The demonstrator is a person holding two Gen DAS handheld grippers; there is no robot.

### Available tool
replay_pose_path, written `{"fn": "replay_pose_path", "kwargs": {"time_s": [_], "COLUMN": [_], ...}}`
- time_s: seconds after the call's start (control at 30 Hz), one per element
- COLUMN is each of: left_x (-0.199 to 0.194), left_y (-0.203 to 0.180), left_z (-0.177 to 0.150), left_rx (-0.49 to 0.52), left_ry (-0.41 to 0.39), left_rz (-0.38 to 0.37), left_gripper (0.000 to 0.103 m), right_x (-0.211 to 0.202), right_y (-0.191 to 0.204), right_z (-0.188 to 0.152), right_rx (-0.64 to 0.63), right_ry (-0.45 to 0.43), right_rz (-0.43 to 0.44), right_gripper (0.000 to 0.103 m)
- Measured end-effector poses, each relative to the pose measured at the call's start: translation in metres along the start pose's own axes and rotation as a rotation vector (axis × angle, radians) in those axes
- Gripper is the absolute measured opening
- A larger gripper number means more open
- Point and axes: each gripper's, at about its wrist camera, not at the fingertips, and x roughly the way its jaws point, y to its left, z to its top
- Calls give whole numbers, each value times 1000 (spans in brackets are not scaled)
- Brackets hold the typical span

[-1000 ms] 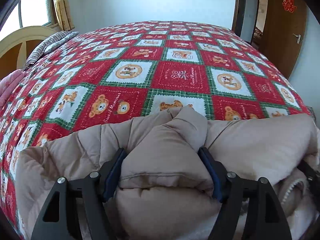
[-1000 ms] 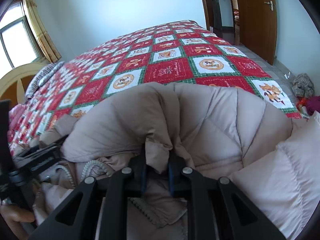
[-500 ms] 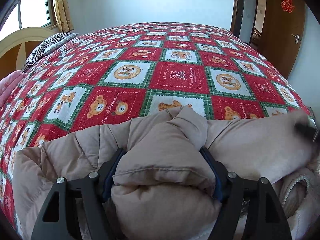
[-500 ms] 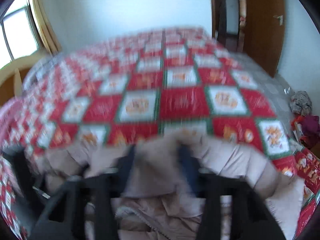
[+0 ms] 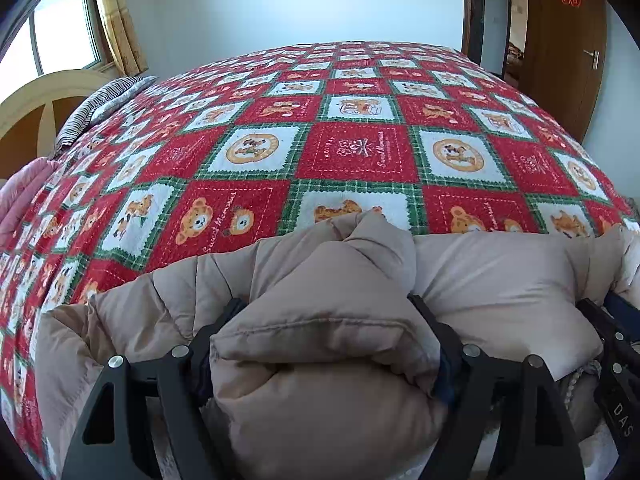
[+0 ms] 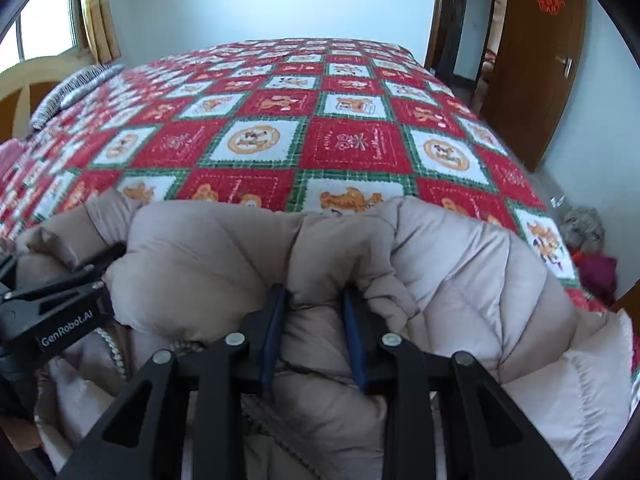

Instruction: Fold large clothes

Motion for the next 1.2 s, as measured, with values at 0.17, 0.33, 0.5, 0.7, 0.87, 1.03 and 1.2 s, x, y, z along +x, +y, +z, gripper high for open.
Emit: {"fn": "replay_pose_path", "kwargs": {"time_s": [0.17, 0.33, 0.5, 0.7, 0.87, 1.03, 1.2], "left_x": [5, 4, 4, -16, -38, -46, -50], "left_y": [-5, -5, -2, 22, 28, -4, -16], "left_z": [2, 3, 7, 6, -2, -3, -2], "left_rx": [9, 14, 7, -14, -48, 74, 155], "left_ry": [-9, -15, 19, 93, 81, 25, -32], "left_rz": [21, 36, 25, -124, -126, -39, 20], "left_gripper": [81, 82, 85, 85, 85, 85, 85], "right_x": [3, 1, -1, -37, -75, -75, -32], "right_y": [-7, 0, 4, -12, -24, -19, -17], "right_z": [-2, 0, 2, 2, -2, 18, 30], "right_rx": [35, 10, -14, 53, 144, 158, 144], "right_ry": [-21, -28, -28, -39, -136, -139, -20], "right_rz": [28, -8, -38, 33, 66, 63, 89], "right_gripper": [30, 30, 32, 62, 85, 66, 62]}}
